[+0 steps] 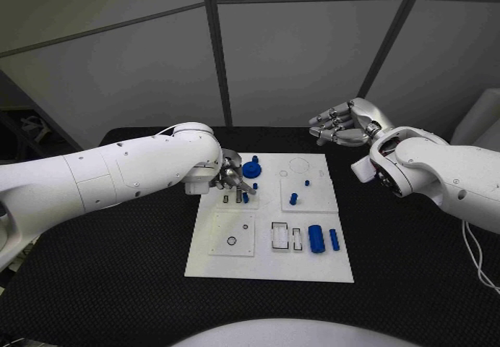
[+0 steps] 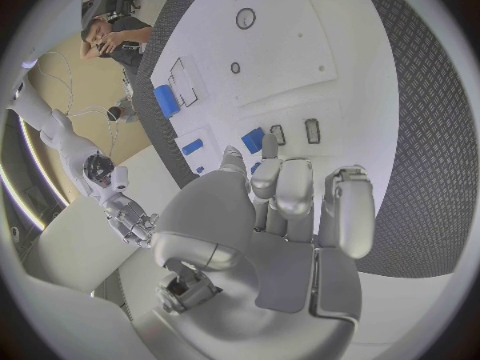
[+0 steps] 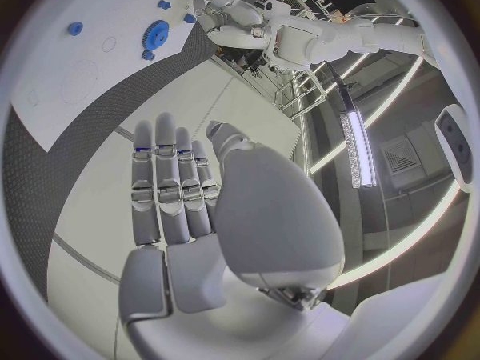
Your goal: Assemble the parts on the task board
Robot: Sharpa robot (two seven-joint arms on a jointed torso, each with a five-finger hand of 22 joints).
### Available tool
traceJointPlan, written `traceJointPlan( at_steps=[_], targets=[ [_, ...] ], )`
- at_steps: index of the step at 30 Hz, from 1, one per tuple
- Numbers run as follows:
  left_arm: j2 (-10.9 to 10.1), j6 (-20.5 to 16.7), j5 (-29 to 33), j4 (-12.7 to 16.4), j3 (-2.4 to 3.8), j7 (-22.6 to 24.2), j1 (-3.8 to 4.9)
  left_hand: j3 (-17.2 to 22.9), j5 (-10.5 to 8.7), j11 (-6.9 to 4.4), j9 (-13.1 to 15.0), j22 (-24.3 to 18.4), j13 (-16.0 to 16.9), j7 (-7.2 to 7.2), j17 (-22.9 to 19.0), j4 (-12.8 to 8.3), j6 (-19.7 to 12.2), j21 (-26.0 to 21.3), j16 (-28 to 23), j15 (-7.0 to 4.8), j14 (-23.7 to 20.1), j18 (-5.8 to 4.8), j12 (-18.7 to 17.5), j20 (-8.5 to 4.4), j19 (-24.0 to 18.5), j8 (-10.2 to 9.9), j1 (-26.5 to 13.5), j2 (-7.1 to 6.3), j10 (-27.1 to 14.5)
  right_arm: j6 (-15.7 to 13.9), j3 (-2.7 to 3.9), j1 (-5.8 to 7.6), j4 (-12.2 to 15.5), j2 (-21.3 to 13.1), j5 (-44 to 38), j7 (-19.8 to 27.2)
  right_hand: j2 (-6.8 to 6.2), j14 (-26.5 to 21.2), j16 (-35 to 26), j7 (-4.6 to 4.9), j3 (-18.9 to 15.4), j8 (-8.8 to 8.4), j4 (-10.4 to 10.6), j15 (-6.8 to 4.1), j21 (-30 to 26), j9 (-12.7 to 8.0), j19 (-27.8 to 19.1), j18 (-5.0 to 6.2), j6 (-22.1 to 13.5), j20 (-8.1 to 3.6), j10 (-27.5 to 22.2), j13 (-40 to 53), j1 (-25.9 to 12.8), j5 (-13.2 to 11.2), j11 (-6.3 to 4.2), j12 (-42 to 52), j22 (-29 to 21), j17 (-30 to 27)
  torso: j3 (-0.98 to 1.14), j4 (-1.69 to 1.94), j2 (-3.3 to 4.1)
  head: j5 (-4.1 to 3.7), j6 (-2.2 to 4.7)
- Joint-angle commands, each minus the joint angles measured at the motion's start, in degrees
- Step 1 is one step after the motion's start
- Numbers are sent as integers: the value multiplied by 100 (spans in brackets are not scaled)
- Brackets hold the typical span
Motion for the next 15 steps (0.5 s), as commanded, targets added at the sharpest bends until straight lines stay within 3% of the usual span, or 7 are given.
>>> traceJointPlan(
  at_steps=[1, 15],
  targets=[
    [14, 109, -40, -8, -2, -58, 9, 20, -23, -28, 16, 271, 12, -35, 5, -38, -7, -2, 5, -13, 111, -70, 19, -8, -5, 31, 47, 2, -14, 23, 4, 14, -4, 4, 21, 0, 5, -14, -25, 25, 21, -35, -23, 42, -28, 2, 3, 62, 3, 38, -16, -5, -74, 19, 5, -32, -5, -8, -2, 7, 2, -16, -9],
    [64, 102, -40, -43, -3, -59, 9, 185, -22, -32, 126, 285, 34, -37, 9, -221, -42, -3, -1, -16, 111, -70, 19, -10, -13, 34, 196, 37, -17, 46, 4, 14, -13, 15, 21, -14, 8, -12, -35, 25, 27, -36, -29, 42, -38, 3, 5, 63, 4, 40, -17, -11, -70, 33, 4, -30, -12, -11, -2, 4, 1, -19, -21]
  ],
)
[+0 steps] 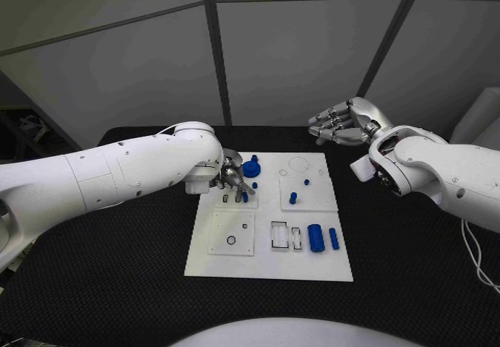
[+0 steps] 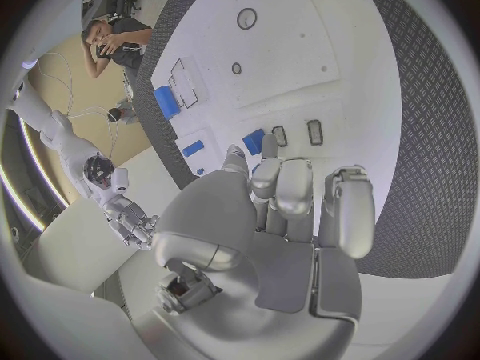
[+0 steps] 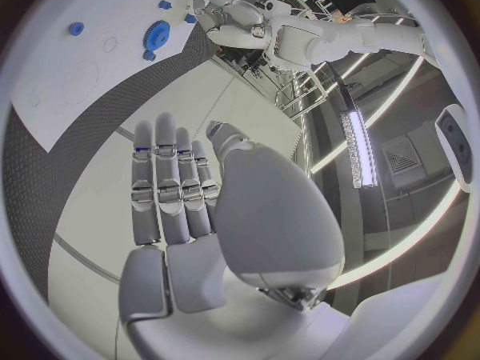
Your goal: Assemble the parts on the task board
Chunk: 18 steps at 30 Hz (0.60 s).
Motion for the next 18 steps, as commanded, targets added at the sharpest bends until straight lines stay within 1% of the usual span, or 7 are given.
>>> traceJointPlan(
  at_steps=[1, 7, 10, 14, 18],
  targets=[
    [15, 54, -37, -10, 0, -54, 9, 51, -22, -33, 27, 287, 9, -17, 12, -81, -25, -3, 0, -17, 112, -70, 20, -11, -13, 33, 97, 19, -16, 35, 4, 14, 1, 7, 20, 8, 8, -12, -35, 25, 12, -36, -14, 42, -38, 3, 6, 63, 4, 40, -17, -5, -71, 33, 5, -30, -5, -5, 1, 3, -1, -4, -7],
    [24, 65, -37, -7, 0, -53, 9, 331, -18, -54, 94, 306, 14, -38, 15, -312, -77, 0, -5, -33, 112, -71, 1, -22, -12, 3, 346, 111, -30, 73, 4, 14, -3, 14, 19, -16, 17, 36, -38, 22, 28, -45, -40, 29, -50, 4, 38, 70, -3, 35, 22, -9, -56, 68, -7, -9, -16, -1, 0, -2, 0, 7, -18],
    [27, 102, -38, -2, 0, -49, 8, 453, -17, -58, 115, 317, -3, -41, 17, -410, -105, 2, -7, -36, 112, -72, -29, -28, -10, -25, 427, 92, -51, 89, 4, 14, -3, 16, 19, -30, 17, 59, -36, 20, 32, -50, -49, 24, -52, 4, 56, 72, -7, 31, 39, -10, -55, 83, -12, -2, -19, 3, 2, -2, -1, 13, -23],
    [26, 132, -38, 11, -1, -46, 8, 576, -15, -60, 133, 322, -2, -43, 21, -479, -113, 1, -7, -38, 113, -73, -41, -31, -12, -50, 467, 82, -55, 100, 4, 14, -4, 15, 19, -41, 14, 62, -38, 20, 32, -51, -51, 23, -54, 4, 60, 71, -9, 31, 40, -11, -55, 90, -11, -3, -20, 4, 0, 2, 1, 2, -30],
    [11, 133, -22, 21, -1, -44, 7, 821, -13, -64, 150, 326, -34, -44, 23, -593, -132, -3, -12, -42, 112, -71, -95, -37, -17, -107, 531, 71, -83, 106, 4, 14, -9, 17, 19, -46, 5, 57, -50, 24, 30, -57, -54, 27, -64, 3, 63, 69, -17, 31, 30, -17, -64, 108, -7, -10, -27, 2, -1, 5, -6, 5, -36]
  ],
)
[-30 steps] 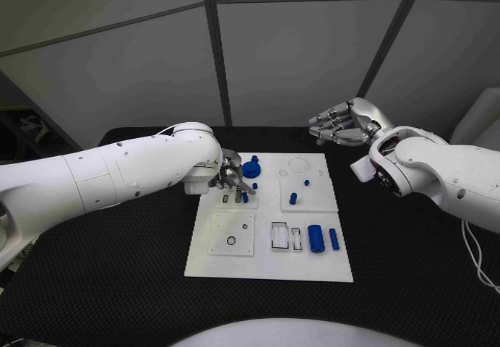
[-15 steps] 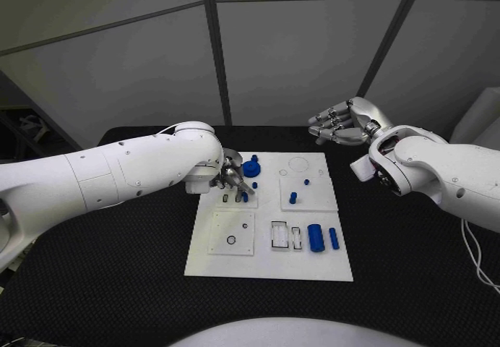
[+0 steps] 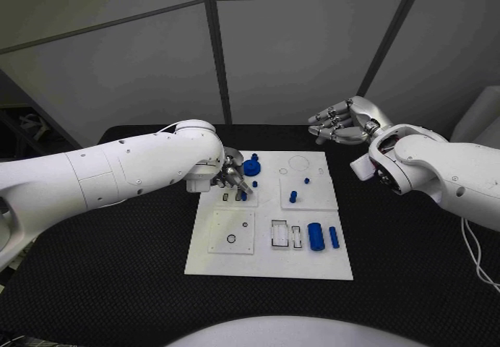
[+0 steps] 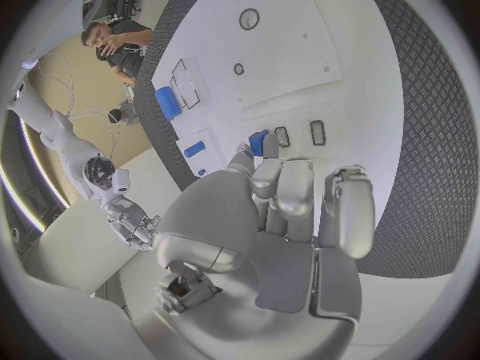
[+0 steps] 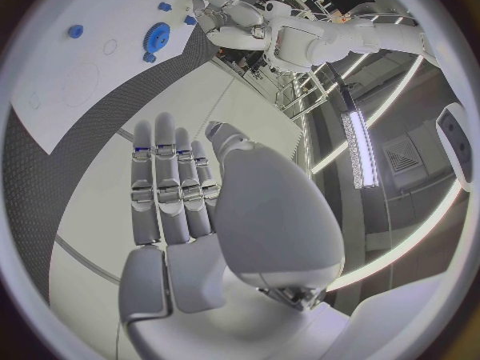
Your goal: Assemble the parts on the task board
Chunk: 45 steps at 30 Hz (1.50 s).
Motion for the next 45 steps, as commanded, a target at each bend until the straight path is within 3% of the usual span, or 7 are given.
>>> traceJointPlan(
  at_steps=[1, 4, 7, 13, 18, 30, 45],
  targets=[
    [-18, 92, -10, 17, -5, -42, 1, 161, -11, -23, 11, 326, -20, -8, 5, -76, -55, -5, -14, -45, 112, -71, -38, -38, -19, -43, 88, 3, -45, 58, 4, 14, 0, 5, 19, -5, 3, 24, -32, 25, 8, -26, -33, -3, -27, 3, 34, 68, -19, 3, 28, -8, -67, 32, -5, -12, -11, 1, -2, 5, -5, 1, -7],
    [-49, 59, 31, 39, -5, -37, 0, 497, 19, -15, 16, 337, -65, 6, 9, -204, -74, -6, -17, -48, 112, -71, -112, -45, -18, -114, 143, -29, -82, 63, 4, 14, -6, 9, 19, -6, 3, 23, -33, 25, 8, -26, -33, -3, -28, 3, 34, 68, -20, 3, 27, -8, -67, 33, -5, -13, -11, 0, -1, 9, -6, -3, -11],
    [-100, -53, 121, 82, -5, -21, -1, 835, 281, -19, 27, 353, -75, 9, 15, -313, -74, -4, -16, -47, 114, -73, -144, -44, -13, -162, 139, -121, -87, 68, 4, 14, -12, 13, 19, -6, 0, 20, -40, 28, 8, -29, -33, 0, -34, 2, 34, 67, -24, 4, 23, -11, -72, 39, -2, -15, -15, -1, -2, 9, -5, 1, -14],
    [-227, -536, 373, 212, -5, 32, -2, 2778, 666, -29, 225, 466, -22, 52, 35, -673, 21, 38, -16, -26, 120, -88, -142, -48, 46, -150, -352, -730, 21, 72, 4, 14, -29, 14, 19, -5, 0, 19, -44, 30, 7, -30, -32, 2, -39, 2, 34, 66, -27, 5, 21, -13, -78, 44, 0, -16, -18, -2, -4, 14, -8, 26, -12],
    [-376, -993, 567, 387, -5, 73, -4, 3913, 657, -21, 482, 517, -55, 32, 41, -856, -4, 49, -19, -29, 126, -98, -183, -33, 71, -24, -871, -1128, 76, 73, 4, 14, -45, 13, 19, -6, 0, 18, -46, 30, 7, -31, -32, 2, -41, 2, 34, 66, -28, 5, 20, -13, -80, 45, 0, -17, -19, -2, 0, 18, -9, 52, -13],
    [-756, -1663, 685, 812, -9, 106, -40, 4325, 686, -35, 669, 594, -123, 5, 43, -1017, -6, 84, -24, -52, 128, -114, -251, -41, 121, 79, -1001, -1308, 104, 82, 4, 13, -67, 8, 27, -5, 0, 16, -62, 37, 3, -36, -20, 10, -60, 2, 36, 63, -38, 10, 15, -19, -113, 57, 7, -19, -31, -4, 25, 47, -12, 74, -27],
    [-912, -2139, -136, 1066, -15, 69, -248, 4388, 704, -43, 720, 607, -232, -3, 46, -1059, 10, 89, -22, -58, 130, -116, -355, -46, 129, 112, -999, -1358, 87, 87, 3, 13, -77, -1, 33, -4, 3, 19, -70, 38, 0, -37, -10, 13, -72, 3, 39, 63, -41, 13, 13, -22, -136, 63, 10, -18, -39, -4, 17, 47, -8, 107, -29]
  ],
)
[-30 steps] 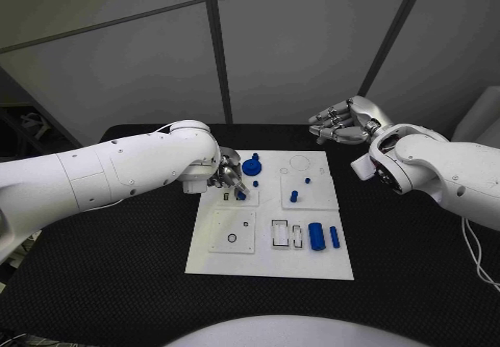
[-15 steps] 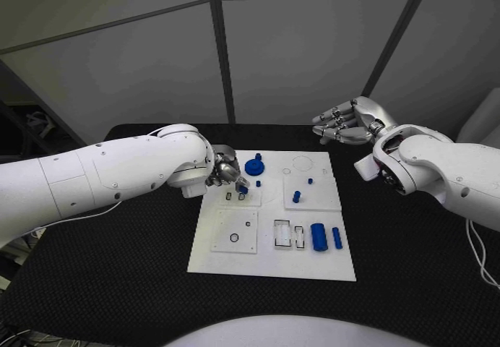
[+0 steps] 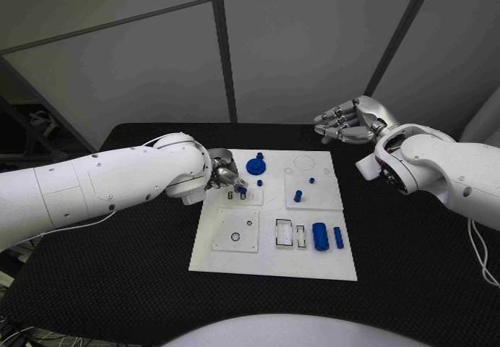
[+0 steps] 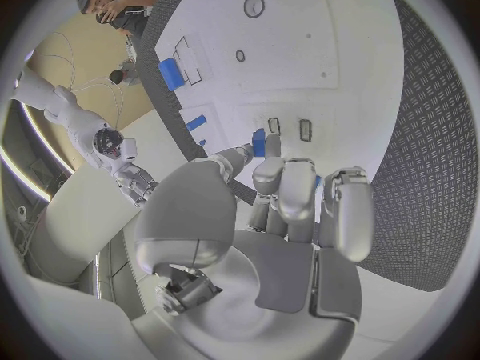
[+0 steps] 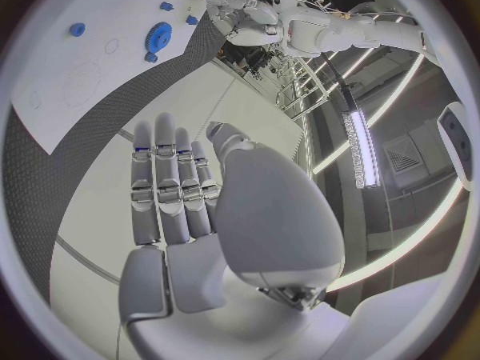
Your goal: Assemble the parts on the task board
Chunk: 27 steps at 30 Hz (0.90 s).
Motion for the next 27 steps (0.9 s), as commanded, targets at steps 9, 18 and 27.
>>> traceJointPlan(
  at_steps=[9, 18, 27],
  targets=[
    [22, -458, -802, 84, 1, 23, -141, 978, 66, -20, 44, 613, -104, -52, 11, -891, 22, 23, -21, -42, 127, -116, -103, -10, 50, 56, 4, -77, 21, 41, 3, 13, 11, -3, 26, 32, 2, 19, -37, 17, 0, -37, -10, 13, -25, 3, 39, 63, -21, 13, 13, -7, -53, 35, 10, -18, -10, -5, -12, -9, 12, 16, 2],
    [91, -343, -871, 3, 1, -3, -190, 1019, 108, -27, 77, 642, -132, -58, 11, -892, 26, 39, -22, -48, 127, -123, -128, -15, 70, 75, -19, -99, 39, 48, 3, 12, 11, -1, 29, 31, 2, 19, -37, 17, 0, -37, -10, 13, -25, 3, 39, 63, -21, 13, 13, -7, -53, 35, 10, -18, -10, -5, -6, -11, 13, 18, -5],
    [115, -106, -954, -42, 1, -27, -205, 1078, 202, -37, 130, 656, -210, -68, 12, -898, 26, 45, -24, -56, 128, -125, -197, -24, 81, 108, -56, -134, 44, 61, 3, 12, 11, 2, 72, 15, 6, 19, -43, 18, 1, -38, -5, 14, -33, 3, 41, 63, -23, 15, 10, -10, -65, 42, 11, -19, -15, -5, -3, -11, 18, 14, -20]
  ],
)
